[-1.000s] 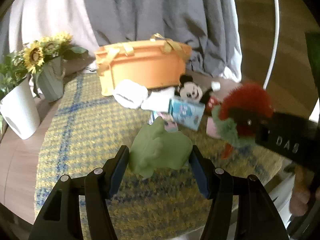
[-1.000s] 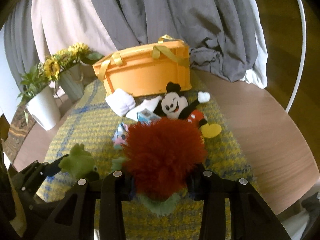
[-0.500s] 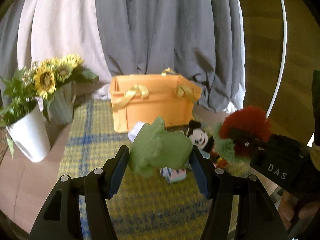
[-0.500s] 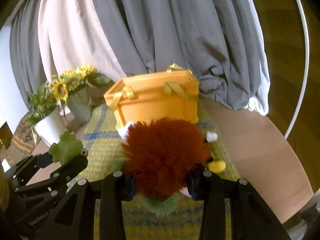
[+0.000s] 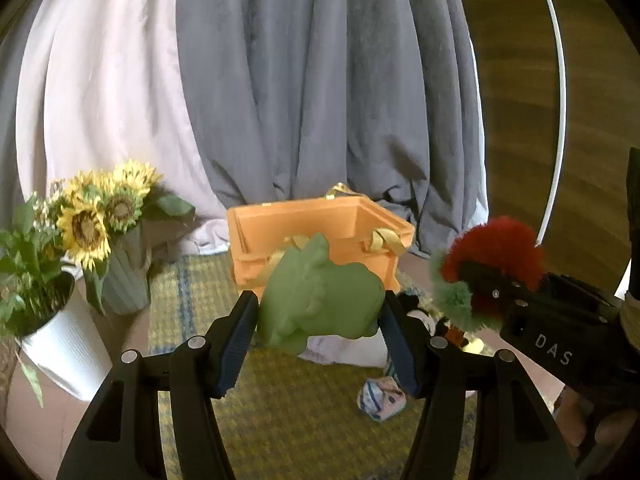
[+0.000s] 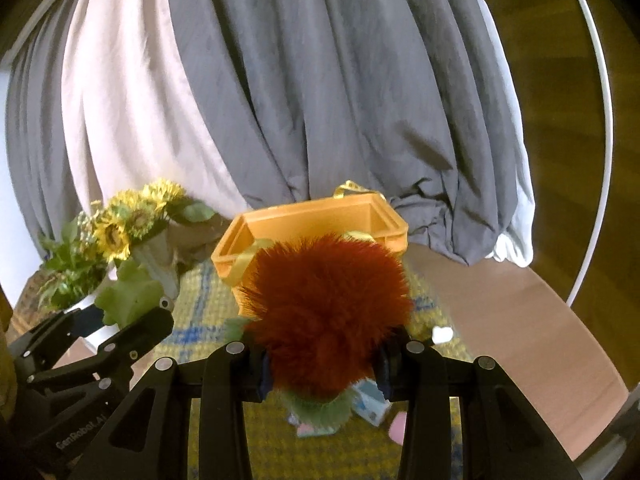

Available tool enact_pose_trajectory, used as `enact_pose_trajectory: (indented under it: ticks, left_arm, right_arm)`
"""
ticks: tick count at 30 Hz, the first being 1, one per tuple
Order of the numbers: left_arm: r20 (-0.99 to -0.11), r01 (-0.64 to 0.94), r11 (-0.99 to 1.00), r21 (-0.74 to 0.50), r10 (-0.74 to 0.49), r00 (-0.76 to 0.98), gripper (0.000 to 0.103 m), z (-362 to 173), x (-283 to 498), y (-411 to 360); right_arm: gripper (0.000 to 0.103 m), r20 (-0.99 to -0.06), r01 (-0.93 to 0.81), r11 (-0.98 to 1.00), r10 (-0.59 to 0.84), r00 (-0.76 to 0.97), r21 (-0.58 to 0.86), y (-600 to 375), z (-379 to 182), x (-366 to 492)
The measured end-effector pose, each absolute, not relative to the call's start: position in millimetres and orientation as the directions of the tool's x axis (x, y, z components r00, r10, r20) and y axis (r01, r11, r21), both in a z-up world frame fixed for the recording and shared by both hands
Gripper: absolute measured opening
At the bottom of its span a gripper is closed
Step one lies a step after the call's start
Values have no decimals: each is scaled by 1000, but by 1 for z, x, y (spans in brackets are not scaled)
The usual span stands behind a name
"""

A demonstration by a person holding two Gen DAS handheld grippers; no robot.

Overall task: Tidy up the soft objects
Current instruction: 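Lift both held toys and carry them over the orange crate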

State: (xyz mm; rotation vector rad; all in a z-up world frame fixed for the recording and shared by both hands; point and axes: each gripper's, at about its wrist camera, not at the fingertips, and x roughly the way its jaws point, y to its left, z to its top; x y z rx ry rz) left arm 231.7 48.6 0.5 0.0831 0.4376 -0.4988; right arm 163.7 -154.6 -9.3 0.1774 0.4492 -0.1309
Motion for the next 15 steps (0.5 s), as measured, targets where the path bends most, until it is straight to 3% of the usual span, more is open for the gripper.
enact_pose_trajectory:
  ticks: [15]
  left_arm:
    - [-366,401,915,-41,-387,846,60,26,273,24]
  right_arm:
    - [39,-381,115,988,-68,922,100,-167,17,207]
